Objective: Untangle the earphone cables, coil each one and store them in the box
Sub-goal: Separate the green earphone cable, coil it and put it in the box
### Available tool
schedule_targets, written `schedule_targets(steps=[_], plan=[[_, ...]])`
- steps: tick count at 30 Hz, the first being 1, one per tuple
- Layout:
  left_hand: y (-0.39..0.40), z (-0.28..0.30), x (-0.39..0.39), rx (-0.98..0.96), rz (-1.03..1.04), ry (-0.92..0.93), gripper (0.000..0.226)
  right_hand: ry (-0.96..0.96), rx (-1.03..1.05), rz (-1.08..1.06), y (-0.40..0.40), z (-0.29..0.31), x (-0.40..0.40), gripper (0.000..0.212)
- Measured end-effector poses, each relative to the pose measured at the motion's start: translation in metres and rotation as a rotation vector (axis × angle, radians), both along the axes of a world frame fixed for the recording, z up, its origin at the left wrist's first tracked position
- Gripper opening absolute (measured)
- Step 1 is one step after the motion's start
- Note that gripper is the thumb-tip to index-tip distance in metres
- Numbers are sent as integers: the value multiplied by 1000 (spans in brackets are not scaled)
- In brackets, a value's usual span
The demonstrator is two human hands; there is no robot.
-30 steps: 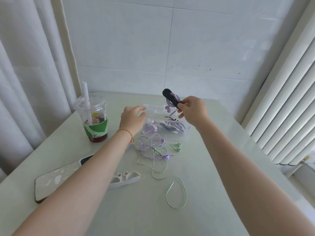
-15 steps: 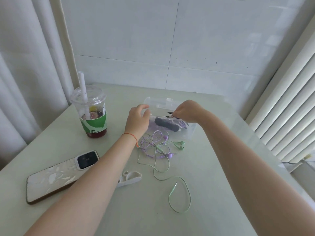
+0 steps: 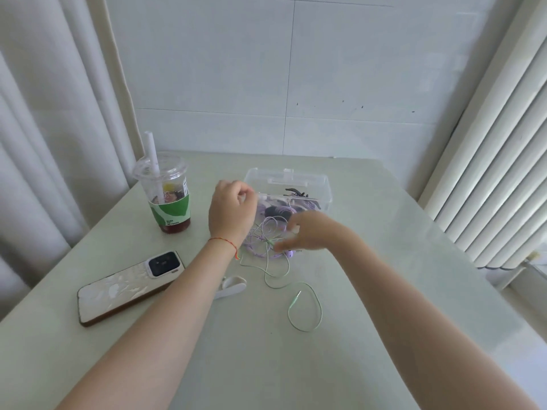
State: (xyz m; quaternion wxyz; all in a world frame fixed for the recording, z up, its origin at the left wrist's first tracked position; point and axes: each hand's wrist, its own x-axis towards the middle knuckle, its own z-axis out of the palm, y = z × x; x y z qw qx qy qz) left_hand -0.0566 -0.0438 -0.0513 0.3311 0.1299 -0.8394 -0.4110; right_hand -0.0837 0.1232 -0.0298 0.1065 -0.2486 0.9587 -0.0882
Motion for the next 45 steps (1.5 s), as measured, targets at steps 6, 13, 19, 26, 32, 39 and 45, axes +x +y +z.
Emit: schedule_targets(steps=[6, 13, 19, 26, 32, 39, 45], plan=[[10, -22, 17, -195, -381, -394, 23, -20, -47, 35, 7, -12, 15, 18], [6, -30, 16, -366, -218, -485, 14, 89, -619, -335, 35, 11, 4, 18], [8, -5, 12, 84, -262, -277, 24, -69, -548, -340, 38, -3, -4, 15], [21, 16, 21, 107, -395, -454, 26, -316, -668, -67, 22, 2, 10, 22], [0, 10, 20, 156, -356, -389, 15, -56, -788, -311, 40, 18, 1, 15], [-5, 4, 20, -209, -187, -300, 21, 201, -716, -500, 36, 8, -5, 18], [21, 18, 23, -4, -418, -11, 13, 208, -788, -151, 23, 22, 15, 42]])
